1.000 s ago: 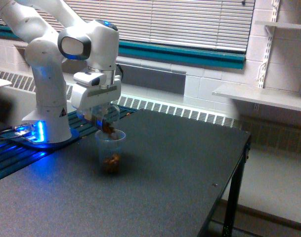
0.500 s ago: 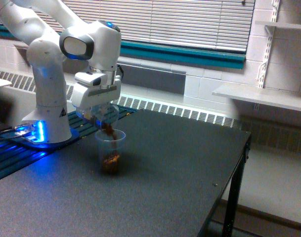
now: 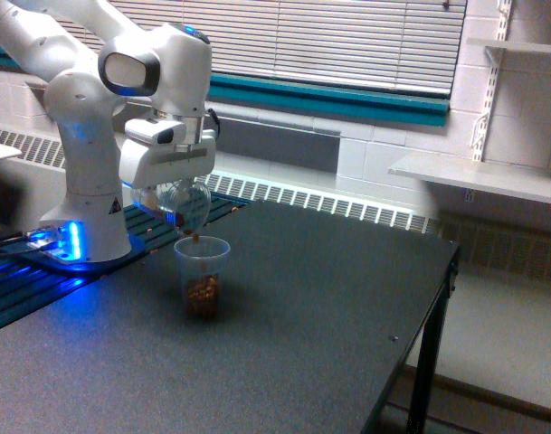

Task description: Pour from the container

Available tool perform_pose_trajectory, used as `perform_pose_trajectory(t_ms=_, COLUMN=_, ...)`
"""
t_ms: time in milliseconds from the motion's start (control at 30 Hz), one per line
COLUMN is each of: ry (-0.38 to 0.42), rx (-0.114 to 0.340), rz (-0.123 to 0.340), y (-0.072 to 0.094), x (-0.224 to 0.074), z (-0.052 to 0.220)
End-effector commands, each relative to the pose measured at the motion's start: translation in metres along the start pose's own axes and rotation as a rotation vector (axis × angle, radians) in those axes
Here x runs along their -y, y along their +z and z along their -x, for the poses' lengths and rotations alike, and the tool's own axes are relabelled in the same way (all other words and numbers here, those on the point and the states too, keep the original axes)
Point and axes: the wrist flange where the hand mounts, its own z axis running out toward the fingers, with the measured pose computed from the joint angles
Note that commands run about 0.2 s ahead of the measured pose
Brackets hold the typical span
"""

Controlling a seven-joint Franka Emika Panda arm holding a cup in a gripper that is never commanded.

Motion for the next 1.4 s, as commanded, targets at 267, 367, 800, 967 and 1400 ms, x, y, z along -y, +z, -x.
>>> perform_pose_trajectory(t_ms=267, ry=-0.047, rx=0.012, rz=0.033, y=0.005, x=0.001, z=0.016)
perform_pose_trajectory(t_ms=367, ry=-0.059, rx=0.013, rz=0.047, y=0.006, x=0.002, z=0.018)
perform_pose_trajectory(t_ms=800, ry=-0.047, rx=-0.006, rz=0.061, y=-0.003, x=-0.001, z=0.004)
perform_pose_trajectory(t_ms=967, ry=-0.04, rx=-0.027, rz=0.051, y=-0.012, x=0.001, z=-0.007)
perform_pose_trajectory(t_ms=1400, ry=-0.083, rx=-0.016, rz=0.075, y=-0.017, x=0.013, z=-0.011)
